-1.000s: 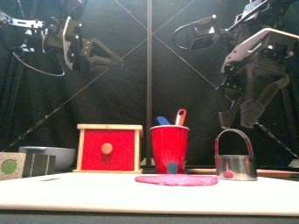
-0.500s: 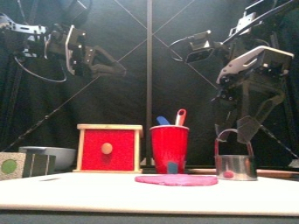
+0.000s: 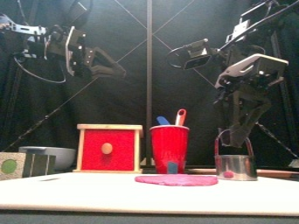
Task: Get the cutter from the drawer then cut the dough then place the extra dough in the bowl
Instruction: Cut the dough
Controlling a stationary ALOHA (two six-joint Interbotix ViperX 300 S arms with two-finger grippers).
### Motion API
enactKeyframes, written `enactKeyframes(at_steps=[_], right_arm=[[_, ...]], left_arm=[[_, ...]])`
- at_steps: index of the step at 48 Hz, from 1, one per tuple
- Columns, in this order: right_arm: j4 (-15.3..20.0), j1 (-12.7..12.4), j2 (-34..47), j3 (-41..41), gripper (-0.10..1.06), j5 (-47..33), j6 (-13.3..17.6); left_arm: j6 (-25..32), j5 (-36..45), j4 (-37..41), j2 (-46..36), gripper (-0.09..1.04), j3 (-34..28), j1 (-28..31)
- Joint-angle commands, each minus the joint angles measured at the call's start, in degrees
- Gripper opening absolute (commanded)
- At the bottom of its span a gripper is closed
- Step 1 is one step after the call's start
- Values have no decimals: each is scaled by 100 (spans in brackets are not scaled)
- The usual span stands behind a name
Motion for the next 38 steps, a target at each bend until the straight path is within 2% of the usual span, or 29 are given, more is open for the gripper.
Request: enactKeyframes(at_steps=[1, 11, 20, 27, 38], right_arm=[[9, 18, -97, -123, 65, -18, 18], [9, 26, -97, -220, 52, -9, 18], [53, 114, 18, -809, 52, 0, 62], [237, 229, 404, -1477, 52, 70, 53], [396, 343, 1169, -2426, 52, 773, 18]], left_arm=[[-9, -62, -35, -9, 30, -53, -9], [-9, -53, -62, -9, 30, -35, -9], [-9, -62, -88, -9, 30, 0, -9], [-9, -62, -123, 44, 30, 62, -9], [-9, -53, -193, 114, 30, 185, -35]])
